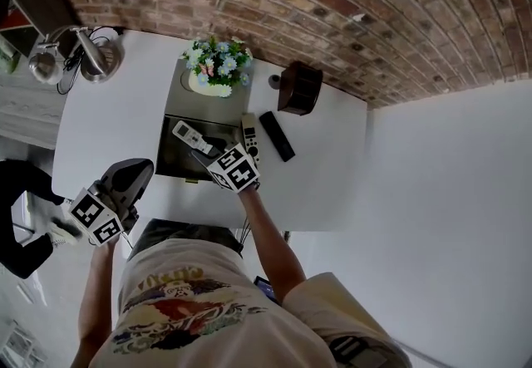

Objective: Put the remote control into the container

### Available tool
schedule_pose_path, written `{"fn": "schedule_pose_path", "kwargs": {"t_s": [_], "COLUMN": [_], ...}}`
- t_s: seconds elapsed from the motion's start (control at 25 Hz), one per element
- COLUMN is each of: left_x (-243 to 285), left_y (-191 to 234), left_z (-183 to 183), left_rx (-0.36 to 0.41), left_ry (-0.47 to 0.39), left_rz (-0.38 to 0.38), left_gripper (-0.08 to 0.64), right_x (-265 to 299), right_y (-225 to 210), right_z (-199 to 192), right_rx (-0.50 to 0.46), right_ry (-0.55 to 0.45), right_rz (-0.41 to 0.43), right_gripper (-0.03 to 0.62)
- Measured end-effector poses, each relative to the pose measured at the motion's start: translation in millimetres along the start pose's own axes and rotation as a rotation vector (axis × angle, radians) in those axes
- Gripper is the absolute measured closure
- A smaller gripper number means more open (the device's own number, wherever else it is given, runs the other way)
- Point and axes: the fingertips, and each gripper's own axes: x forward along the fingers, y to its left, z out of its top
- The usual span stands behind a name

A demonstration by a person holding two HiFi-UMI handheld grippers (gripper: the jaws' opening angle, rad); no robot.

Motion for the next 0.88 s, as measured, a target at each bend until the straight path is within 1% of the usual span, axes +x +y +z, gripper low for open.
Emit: {"fn": "schedule_pose_path", "kwargs": {"t_s": [0.12, 0.28, 0.44, 0.6, 0.88], "left_x": [9.4, 22.2, 32.8, 42.7, 57.1], "left_y": [-6.1, -17.6, -27.1, -38.4, -59.1], "left_z": [-0.6, -0.7, -0.7, 1.2, -2.9], "left_rx": [0.003, 0.022, 0.044, 0.064, 0.088], "left_ry": [0.006, 0.018, 0.029, 0.022, 0.033], "left_rz": [-0.035, -0.086, -0.113, -0.139, -0.180], "left_gripper": [0.554, 0.554, 0.555, 0.555, 0.554], "right_x": [-17.3, -46.9, -75.6, -102.2, -134.8], "right_y": [7.1, 11.3, 14.8, 17.3, 26.0], "right_z": [4.4, 9.2, 12.4, 11.5, -2.1], "right_rx": [0.013, 0.028, 0.036, 0.040, 0.074], "right_ry": [-0.035, -0.083, -0.124, -0.157, -0.183], "right_rz": [-0.015, -0.061, -0.109, -0.155, -0.187], "right_gripper": [0.464, 0.523, 0.546, 0.565, 0.566]}}
